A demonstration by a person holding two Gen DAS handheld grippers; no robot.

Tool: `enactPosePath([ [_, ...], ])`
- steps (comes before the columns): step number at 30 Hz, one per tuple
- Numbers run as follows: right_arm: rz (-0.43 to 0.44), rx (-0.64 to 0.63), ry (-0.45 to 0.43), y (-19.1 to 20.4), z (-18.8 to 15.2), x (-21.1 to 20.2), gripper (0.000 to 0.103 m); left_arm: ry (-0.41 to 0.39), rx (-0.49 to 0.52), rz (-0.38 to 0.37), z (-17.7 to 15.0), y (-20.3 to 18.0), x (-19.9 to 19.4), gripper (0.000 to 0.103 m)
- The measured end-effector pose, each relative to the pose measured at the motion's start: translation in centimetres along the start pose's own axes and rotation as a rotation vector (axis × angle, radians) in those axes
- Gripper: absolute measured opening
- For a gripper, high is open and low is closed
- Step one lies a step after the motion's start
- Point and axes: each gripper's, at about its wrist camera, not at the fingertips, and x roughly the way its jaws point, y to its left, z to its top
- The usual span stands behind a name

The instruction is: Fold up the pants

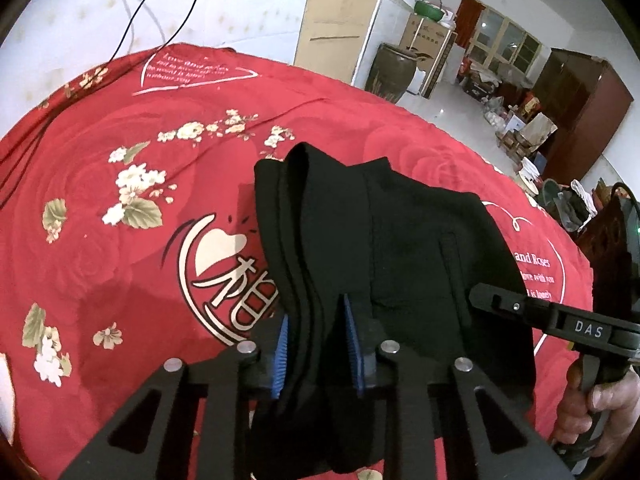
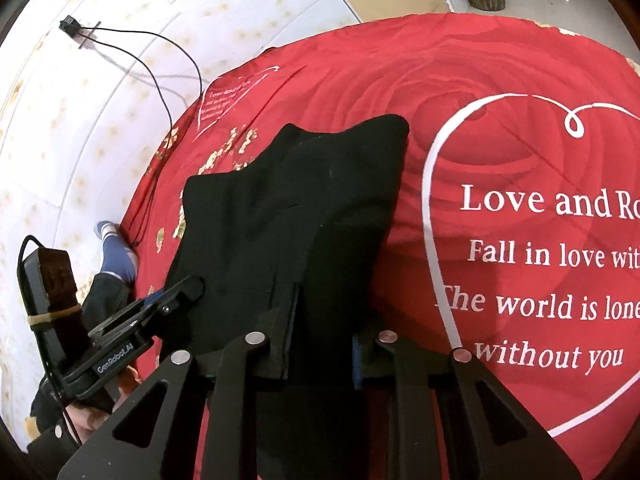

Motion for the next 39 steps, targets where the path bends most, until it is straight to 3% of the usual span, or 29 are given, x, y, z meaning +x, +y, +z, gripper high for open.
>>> enactPosePath([
  [17,0.050,-0.046,-0.022,3.3,-2.8,-4.9,0.018,-0.012,0.039,-0.037,-1.8,-1.8,-5.6,0.021],
  [24,0.057,-0.052,-0.025,4.1,-3.3,-5.5,0.018,-0.009,0.047,-0.036,-2.0,-1.8,-6.0,0.021],
  [39,0.085,-0.052,-0.038,5.3,5.3,1.3,0.018,-0.006,0.036,-0.028,7.5,3.2,-1.4,0.021],
])
